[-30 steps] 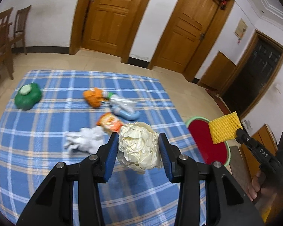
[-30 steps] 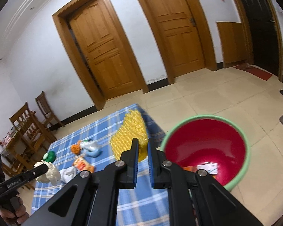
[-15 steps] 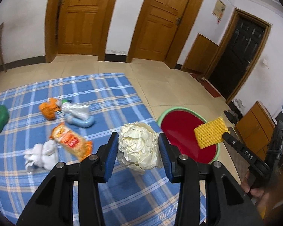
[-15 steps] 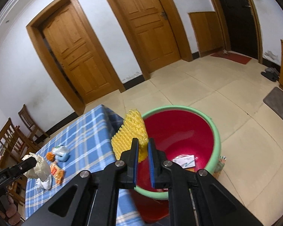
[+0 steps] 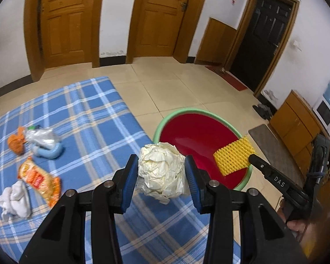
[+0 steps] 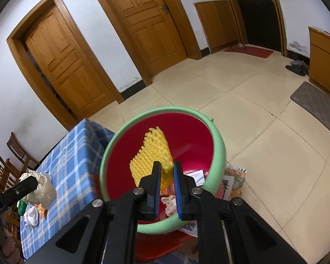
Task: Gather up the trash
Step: 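Carry the paper ball and yellow net over the red bucket, then open both tools to drop the paper ball and net into the bucket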
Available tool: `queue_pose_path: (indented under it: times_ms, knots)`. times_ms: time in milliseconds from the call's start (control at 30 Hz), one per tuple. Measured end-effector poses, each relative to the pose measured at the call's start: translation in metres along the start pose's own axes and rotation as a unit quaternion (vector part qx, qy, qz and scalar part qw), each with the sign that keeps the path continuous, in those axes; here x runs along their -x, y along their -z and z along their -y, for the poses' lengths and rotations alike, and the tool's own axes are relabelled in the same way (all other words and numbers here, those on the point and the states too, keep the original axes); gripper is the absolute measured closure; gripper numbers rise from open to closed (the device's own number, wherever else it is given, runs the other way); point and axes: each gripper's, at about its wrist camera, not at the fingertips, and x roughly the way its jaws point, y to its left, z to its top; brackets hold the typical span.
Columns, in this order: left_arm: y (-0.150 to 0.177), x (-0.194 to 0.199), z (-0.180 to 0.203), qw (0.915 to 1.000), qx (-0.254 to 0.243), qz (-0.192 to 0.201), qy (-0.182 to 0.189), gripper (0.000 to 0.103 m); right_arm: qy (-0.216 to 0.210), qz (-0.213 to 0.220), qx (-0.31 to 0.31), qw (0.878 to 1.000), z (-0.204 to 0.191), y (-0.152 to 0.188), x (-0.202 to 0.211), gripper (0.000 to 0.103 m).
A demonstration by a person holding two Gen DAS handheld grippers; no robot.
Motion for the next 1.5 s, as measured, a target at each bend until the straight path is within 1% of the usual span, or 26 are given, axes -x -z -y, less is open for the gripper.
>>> queue_pose_path:
  times_ms: [33, 167, 333, 500, 733, 867, 900, 967, 1200, 1433, 1500]
  knots:
    - [0.000, -0.005, 0.003, 1.0000, -0.004, -0.004, 0.002, 0.060, 0.002, -0.001, -0.003, 1.000, 0.002, 0.000, -0.002, 0.088]
    - [0.001, -0.020, 0.012, 0.9998, -0.012, -0.017, 0.008, 0.060, 0.005, -0.002, -0.011, 1.000, 0.011, 0.000, -0.003, 0.081]
    - [0.000, -0.035, 0.021, 0.9993, -0.023, -0.026, 0.014, 0.060, 0.006, -0.001, -0.021, 1.000, 0.021, -0.002, -0.005, 0.076]
    - [-0.001, -0.051, 0.034, 0.9985, -0.037, -0.034, 0.022, 0.060, 0.002, 0.005, -0.034, 0.999, 0.031, -0.004, -0.002, 0.067]
    - [0.000, -0.074, 0.048, 0.9967, -0.054, -0.052, 0.032, 0.060, -0.003, 0.009, -0.039, 0.999, 0.036, -0.005, 0.001, 0.061]
    - [0.002, -0.080, 0.053, 0.9960, -0.060, -0.060, 0.029, 0.053, -0.002, 0.009, -0.047, 0.999, 0.040, -0.006, 0.000, 0.054]
    - [0.003, -0.081, 0.054, 0.9959, -0.060, -0.061, 0.028, 0.050, -0.002, 0.009, -0.048, 0.999, 0.041, -0.006, 0.001, 0.052]
    - [0.003, -0.082, 0.055, 0.9958, -0.060, -0.063, 0.028, 0.049, -0.002, 0.009, -0.051, 0.999, 0.043, -0.006, 0.001, 0.049]
    - [0.003, -0.079, 0.055, 0.9963, -0.053, -0.062, 0.026, 0.048, -0.005, 0.009, -0.054, 0.998, 0.043, -0.007, 0.001, 0.038]
    - [0.003, -0.067, 0.046, 0.9972, -0.038, -0.058, 0.027, 0.048, -0.007, 0.014, -0.051, 0.999, 0.038, -0.009, 0.007, 0.030]
    - [0.003, -0.061, 0.042, 0.9977, -0.033, -0.054, 0.024, 0.048, -0.010, 0.015, -0.049, 0.999, 0.035, -0.010, 0.009, 0.026]
